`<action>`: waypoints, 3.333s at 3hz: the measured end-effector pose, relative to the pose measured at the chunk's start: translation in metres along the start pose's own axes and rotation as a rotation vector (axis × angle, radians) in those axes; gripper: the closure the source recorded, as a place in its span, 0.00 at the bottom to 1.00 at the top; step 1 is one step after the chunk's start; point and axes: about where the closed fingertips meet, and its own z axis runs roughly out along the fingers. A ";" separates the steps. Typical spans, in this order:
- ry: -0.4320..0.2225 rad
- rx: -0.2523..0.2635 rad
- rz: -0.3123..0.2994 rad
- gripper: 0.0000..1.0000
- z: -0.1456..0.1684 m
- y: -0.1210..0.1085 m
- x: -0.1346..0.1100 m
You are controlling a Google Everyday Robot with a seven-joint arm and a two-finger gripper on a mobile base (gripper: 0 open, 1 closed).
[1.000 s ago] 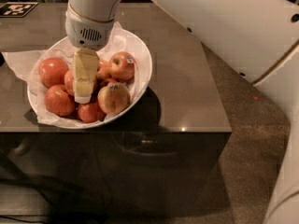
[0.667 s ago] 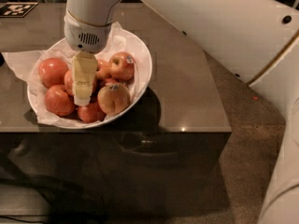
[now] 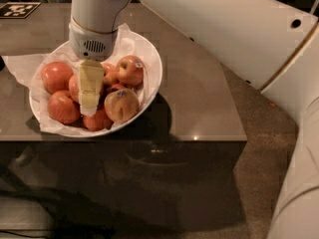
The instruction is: Pick apple from white bowl
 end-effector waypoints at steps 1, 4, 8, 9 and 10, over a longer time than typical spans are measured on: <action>0.020 0.023 -0.024 0.00 0.003 0.001 0.001; 0.020 0.023 -0.024 0.66 0.003 0.001 0.001; -0.076 0.064 0.012 1.00 -0.104 -0.015 -0.005; -0.110 0.124 0.006 1.00 -0.149 -0.028 -0.025; -0.147 0.168 -0.001 1.00 -0.162 -0.036 -0.034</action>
Offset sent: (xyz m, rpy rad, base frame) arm -0.0004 0.0003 -0.0024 -0.0132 -0.0292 0.0095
